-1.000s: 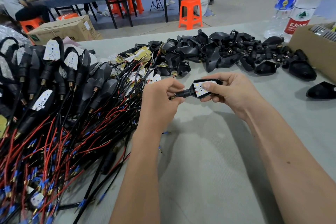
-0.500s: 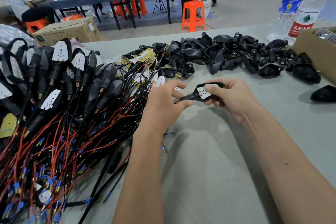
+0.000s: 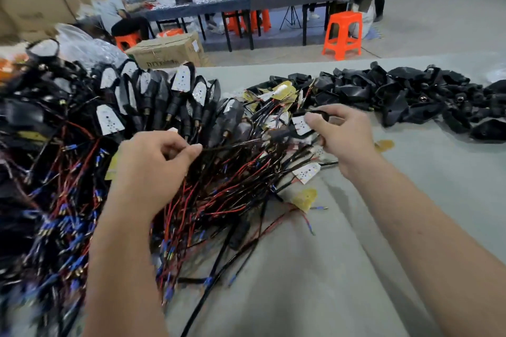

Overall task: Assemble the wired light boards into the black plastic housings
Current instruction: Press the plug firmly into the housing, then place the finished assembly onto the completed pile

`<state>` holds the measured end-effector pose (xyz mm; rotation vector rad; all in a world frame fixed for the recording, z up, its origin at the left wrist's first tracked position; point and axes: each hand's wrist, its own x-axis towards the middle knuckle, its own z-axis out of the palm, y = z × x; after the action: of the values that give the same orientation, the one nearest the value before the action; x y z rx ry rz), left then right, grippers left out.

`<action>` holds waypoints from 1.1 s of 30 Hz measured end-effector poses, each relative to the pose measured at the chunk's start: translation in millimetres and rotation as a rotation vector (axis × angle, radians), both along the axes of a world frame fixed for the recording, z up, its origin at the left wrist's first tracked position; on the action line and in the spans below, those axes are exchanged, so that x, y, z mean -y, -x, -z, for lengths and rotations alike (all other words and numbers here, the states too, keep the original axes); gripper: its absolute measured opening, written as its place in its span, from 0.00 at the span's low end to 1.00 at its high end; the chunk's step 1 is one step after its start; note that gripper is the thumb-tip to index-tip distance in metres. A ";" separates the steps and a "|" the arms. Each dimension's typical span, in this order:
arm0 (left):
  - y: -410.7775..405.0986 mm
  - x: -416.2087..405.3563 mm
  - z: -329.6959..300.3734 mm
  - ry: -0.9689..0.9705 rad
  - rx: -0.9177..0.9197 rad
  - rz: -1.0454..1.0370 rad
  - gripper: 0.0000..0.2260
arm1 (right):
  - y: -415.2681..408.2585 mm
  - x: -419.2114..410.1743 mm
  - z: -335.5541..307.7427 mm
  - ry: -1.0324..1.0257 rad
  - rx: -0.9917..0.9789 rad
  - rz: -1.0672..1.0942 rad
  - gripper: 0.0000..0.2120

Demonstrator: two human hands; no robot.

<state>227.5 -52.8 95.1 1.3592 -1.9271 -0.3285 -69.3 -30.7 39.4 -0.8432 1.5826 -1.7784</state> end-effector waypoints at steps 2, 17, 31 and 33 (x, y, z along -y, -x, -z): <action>-30.9 1.6 -3.3 -0.022 -0.011 -0.166 0.15 | -35.4 28.8 -17.5 0.022 -0.046 -0.097 0.14; -48.0 17.6 6.9 -0.010 -0.007 -0.835 0.07 | -167.7 144.4 -55.4 0.043 -0.630 -0.383 0.10; 9.9 38.9 35.4 0.038 -0.005 -0.501 0.08 | -151.3 111.0 -57.6 -0.037 -0.904 -0.417 0.17; 18.3 34.1 25.3 0.056 0.032 -0.558 0.08 | -137.2 97.3 -54.1 0.000 -0.855 -0.405 0.17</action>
<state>209.2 -86.9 69.7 1.7953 -1.4844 0.0212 67.8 -128.1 93.5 -1.9364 1.7025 -1.1665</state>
